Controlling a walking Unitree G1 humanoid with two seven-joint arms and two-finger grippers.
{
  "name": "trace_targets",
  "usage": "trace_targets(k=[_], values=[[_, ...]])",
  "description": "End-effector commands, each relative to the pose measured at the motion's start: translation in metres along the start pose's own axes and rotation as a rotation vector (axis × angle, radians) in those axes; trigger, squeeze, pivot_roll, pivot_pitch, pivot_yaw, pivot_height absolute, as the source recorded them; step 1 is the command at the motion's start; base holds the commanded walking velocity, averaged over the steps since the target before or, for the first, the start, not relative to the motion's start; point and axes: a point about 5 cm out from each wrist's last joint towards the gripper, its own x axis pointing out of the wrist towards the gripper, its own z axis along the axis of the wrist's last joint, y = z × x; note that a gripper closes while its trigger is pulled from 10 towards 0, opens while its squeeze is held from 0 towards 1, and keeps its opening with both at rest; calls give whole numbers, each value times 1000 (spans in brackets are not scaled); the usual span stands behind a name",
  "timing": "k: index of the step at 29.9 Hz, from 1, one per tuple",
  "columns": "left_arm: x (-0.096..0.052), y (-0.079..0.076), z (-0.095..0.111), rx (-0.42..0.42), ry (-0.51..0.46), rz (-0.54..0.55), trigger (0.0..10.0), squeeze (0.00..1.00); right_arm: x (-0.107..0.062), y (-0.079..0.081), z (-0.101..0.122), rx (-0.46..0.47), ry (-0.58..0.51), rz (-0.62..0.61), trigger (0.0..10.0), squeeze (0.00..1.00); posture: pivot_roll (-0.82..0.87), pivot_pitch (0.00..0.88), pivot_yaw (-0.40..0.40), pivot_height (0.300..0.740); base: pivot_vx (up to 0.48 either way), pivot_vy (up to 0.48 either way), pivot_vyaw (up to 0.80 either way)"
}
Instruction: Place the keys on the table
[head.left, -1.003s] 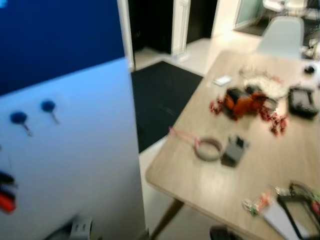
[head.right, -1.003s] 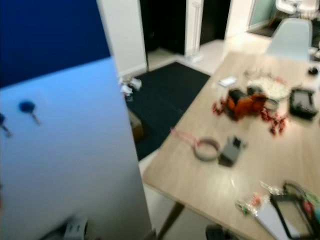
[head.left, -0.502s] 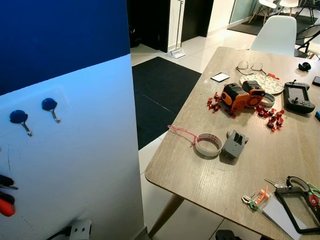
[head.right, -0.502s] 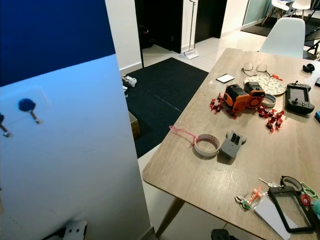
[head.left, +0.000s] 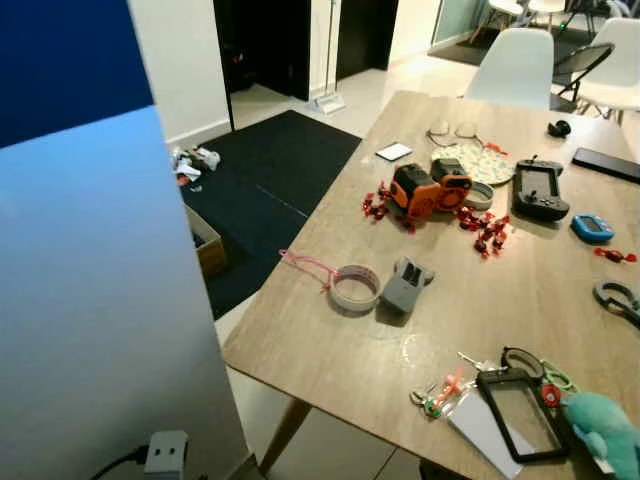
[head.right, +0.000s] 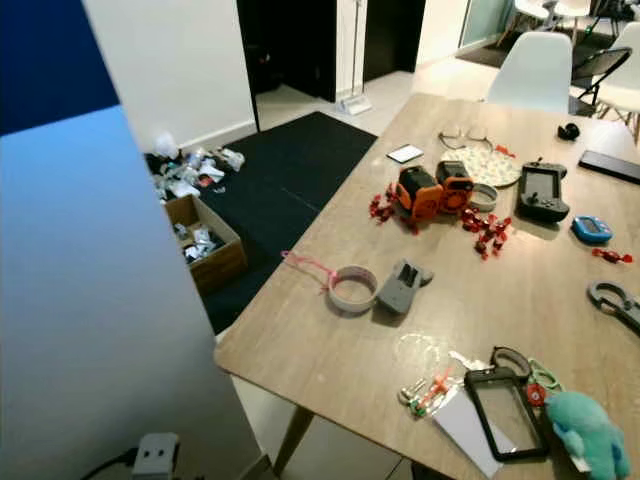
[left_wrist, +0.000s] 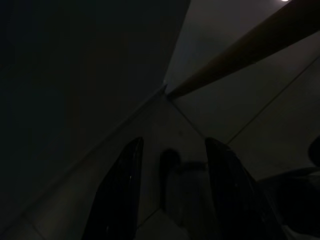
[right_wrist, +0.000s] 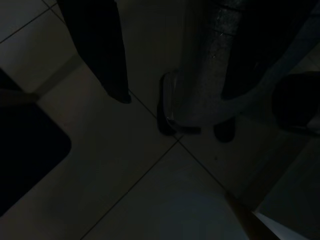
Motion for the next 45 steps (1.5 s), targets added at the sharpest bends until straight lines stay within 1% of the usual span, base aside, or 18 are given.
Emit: trace_targets(k=[1,4,6,8,11,14,19,20,23,24,25,26,30,33,42,45], values=[[-3,3,-8,-3,33,13,10000,0,-1,2,-9,-1,38,7,10000,0,40,92,14,740,0,0,0],[-3,4,-9,-1,41,22,10000,0,-2,-5,-6,-1,38,-2,10000,0,41,91,14,740,0,0,0],[-3,4,-9,0,43,24,10000,0,-2,-5,-6,-1,38,-4,10000,0,41,91,14,740,0,0,0],[-5,8,-10,0,44,29,10000,0,0,2,-5,-3,34,4,10000,0,41,89,14,740,0,0,0],[-6,10,-10,0,43,32,10000,0,1,7,-4,-5,29,9,10000,0,41,90,13,740,0,0,0],[-6,11,-10,5,44,36,10000,0,2,18,-4,-7,23,20,10000,0,42,91,13,740,0,0,0],[-6,14,-10,7,46,45,10000,0,6,47,-3,-5,11,44,10000,0,41,93,11,740,-105,0,0],[-6,14,-10,7,46,45,10000,0,6,47,-2,-5,10,44,10000,0,41,93,11,740,-266,0,0],[-6,15,-9,6,46,46,10000,0,6,30,3,-6,3,32,10000,0,41,93,11,740,-274,0,0],[-6,15,-9,6,46,46,10000,0,6,30,3,-6,3,32,10000,0,41,93,11,740,-277,0,0],[-6,15,-9,5,46,46,10000,0,5,22,6,-7,-1,25,10000,0,41,93,11,740,-300,0,0],[-6,15,-9,5,45,46,10000,0,5,20,7,-8,-2,24,10000,0,42,91,10,740,-311,0,0],[-5,14,-8,3,43,45,10000,0,5,17,7,-10,-1,21,10000,0,43,88,9,740,-317,0,0],[-5,13,-8,3,39,43,10000,0,4,11,8,-12,-2,14,10000,0,44,86,8,740,-322,0,0],[-6,13,-9,4,33,42,10000,0,4,12,6,-15,3,19,10000,0,47,80,10,740,-321,0,0],[-6,14,-9,4,32,43,10000,0,3,9,6,-15,3,17,10000,0,47,79,11,740,-319,0,0]])
